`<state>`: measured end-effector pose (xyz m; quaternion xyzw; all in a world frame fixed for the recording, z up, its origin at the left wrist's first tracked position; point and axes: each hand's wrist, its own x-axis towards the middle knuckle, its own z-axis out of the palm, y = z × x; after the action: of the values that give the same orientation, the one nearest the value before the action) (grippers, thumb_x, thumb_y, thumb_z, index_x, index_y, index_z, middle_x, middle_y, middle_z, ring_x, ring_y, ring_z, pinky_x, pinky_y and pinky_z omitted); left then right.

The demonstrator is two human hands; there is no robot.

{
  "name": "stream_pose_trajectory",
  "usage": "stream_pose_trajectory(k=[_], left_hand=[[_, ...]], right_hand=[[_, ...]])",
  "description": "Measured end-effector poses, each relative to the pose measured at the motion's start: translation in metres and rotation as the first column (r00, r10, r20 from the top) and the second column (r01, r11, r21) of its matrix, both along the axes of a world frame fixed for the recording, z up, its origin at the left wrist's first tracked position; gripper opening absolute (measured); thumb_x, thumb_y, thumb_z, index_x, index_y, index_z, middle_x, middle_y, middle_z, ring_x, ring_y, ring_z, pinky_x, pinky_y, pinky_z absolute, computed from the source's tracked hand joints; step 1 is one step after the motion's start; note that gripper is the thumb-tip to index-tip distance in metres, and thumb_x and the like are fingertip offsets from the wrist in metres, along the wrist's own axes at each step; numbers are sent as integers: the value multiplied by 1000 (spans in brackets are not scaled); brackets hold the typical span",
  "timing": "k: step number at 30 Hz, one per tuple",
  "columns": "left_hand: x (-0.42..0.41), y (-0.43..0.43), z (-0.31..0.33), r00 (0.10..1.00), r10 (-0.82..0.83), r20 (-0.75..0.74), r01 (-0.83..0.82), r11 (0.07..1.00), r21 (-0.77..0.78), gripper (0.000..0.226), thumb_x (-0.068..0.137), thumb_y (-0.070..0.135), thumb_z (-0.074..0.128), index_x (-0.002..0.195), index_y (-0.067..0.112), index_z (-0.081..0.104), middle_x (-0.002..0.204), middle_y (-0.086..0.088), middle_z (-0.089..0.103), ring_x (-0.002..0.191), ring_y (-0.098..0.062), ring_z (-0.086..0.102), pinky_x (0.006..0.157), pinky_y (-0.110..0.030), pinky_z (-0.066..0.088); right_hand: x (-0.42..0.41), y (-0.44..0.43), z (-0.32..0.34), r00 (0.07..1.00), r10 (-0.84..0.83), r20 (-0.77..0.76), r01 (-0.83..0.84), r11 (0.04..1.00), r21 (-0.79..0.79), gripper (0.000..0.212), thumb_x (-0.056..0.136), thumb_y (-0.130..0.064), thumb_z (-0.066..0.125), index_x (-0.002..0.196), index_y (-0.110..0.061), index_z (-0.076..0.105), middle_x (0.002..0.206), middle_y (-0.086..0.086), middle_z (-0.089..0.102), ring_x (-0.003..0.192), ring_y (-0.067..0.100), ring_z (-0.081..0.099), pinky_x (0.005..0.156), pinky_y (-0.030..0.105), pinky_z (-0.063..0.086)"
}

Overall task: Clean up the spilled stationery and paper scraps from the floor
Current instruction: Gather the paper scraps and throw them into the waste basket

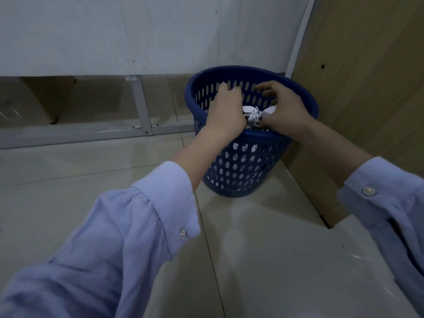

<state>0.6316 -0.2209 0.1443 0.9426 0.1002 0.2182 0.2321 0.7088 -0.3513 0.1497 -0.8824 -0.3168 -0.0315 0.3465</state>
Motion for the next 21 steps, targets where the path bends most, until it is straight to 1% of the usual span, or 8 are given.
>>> stream_pose_trajectory(k=[2,3,5,7,9,12,15,21], left_hand=[[-3,-3,0,1000,9,13,-9,1000,23,38,84,3,60,120,4,50,126,-14,42,100,-28,51,78,-30,43],[-5,-4,1,1000,16,24,-17,999,30,37,84,3,59,119,4,51,125,-14,42,100,-28,52,77,-30,42],[-8,-6,1,999,30,35,-31,999,42,36,82,0,59,118,4,51,125,-14,43,99,-29,53,76,-30,42],[-9,-8,1,998,39,41,-41,998,56,35,83,0,59,116,5,52,126,-15,45,101,-29,53,75,-30,41],[-11,-10,1,997,42,62,-47,996,76,32,83,-1,59,114,5,53,125,-15,48,102,-30,54,77,-31,42],[-13,-12,1,994,34,109,-45,994,102,28,82,-4,57,108,5,53,114,-14,53,98,-29,53,72,-32,40],[-17,-10,4,990,23,137,-34,997,75,25,81,-3,58,104,5,53,108,-12,55,94,-27,53,68,-29,35],[-30,2,9,986,54,159,-54,999,-5,25,80,-3,60,104,5,57,105,-9,58,93,-22,55,73,-31,45]], right_hand=[[2,-3,3,997,21,-73,-18,999,36,81,61,-3,84,131,-26,50,132,4,51,121,15,47,98,31,45],[2,-5,4,994,29,-102,-23,998,60,81,60,-3,85,130,-26,50,131,3,51,121,15,47,94,27,46],[2,-8,5,991,39,-131,-27,995,91,79,62,-4,84,130,-25,50,129,2,52,118,13,47,79,9,40],[2,-10,4,990,45,-137,-29,993,116,78,62,-5,85,130,-24,52,127,0,53,116,12,47,68,2,35],[0,-10,3,990,53,-132,-34,989,142,75,62,-6,85,127,-24,54,126,0,55,116,11,48,69,2,36],[-3,-10,2,994,49,-93,-32,984,177,69,64,-10,85,125,-21,56,120,0,57,112,10,51,81,8,42],[-5,-11,2,997,31,-77,-12,971,240,66,68,-13,84,126,-18,54,117,4,58,105,10,53,70,-4,38],[-11,-8,1,996,-8,-91,37,945,324,71,64,-33,87,125,-24,51,111,0,59,102,7,56,73,7,43]])
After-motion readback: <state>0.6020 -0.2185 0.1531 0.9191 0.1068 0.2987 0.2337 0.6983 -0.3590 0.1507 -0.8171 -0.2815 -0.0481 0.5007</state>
